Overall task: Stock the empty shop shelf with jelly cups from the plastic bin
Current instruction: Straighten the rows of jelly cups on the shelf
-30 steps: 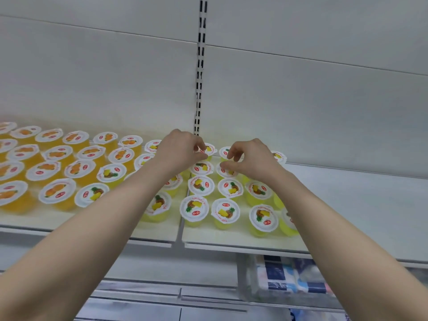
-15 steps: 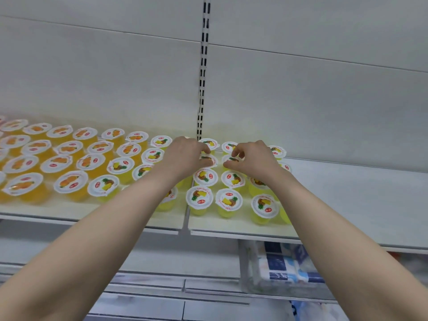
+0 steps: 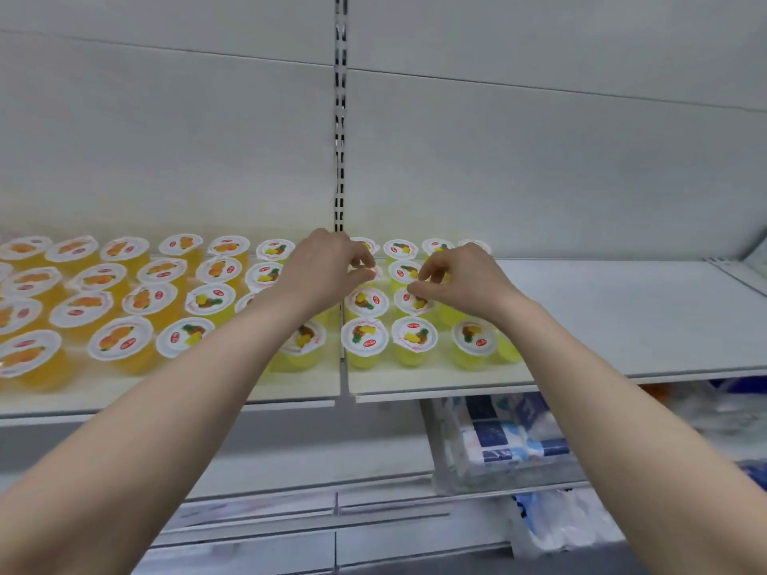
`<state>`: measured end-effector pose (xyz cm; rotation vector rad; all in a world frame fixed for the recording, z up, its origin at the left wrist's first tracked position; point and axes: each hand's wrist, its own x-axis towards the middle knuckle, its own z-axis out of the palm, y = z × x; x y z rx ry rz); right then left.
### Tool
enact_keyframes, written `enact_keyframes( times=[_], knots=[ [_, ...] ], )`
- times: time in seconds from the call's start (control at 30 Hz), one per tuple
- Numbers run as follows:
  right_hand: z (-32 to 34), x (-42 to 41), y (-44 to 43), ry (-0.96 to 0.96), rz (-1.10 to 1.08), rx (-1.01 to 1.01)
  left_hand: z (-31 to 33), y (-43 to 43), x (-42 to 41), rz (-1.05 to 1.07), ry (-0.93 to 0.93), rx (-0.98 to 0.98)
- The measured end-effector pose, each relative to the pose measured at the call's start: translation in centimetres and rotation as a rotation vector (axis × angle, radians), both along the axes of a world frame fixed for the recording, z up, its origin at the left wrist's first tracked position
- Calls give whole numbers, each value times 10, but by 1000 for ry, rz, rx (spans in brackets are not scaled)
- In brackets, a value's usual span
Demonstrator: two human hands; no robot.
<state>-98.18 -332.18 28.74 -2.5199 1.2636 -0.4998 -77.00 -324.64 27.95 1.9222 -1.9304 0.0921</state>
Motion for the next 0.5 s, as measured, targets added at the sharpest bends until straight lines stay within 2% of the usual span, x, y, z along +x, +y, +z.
enact_keyframes(
  times=[0.2, 0.37, 0.5],
  knots=[
    [-5, 8, 17, 74, -94, 22, 4, 19, -6, -133, -24, 180],
    [-7, 7, 24, 52, -120, 2, 2, 29, -10, -124, 11, 134],
    [-9, -4, 33, -35, -49, -47, 4, 46, -14, -111, 31, 99]
  ],
)
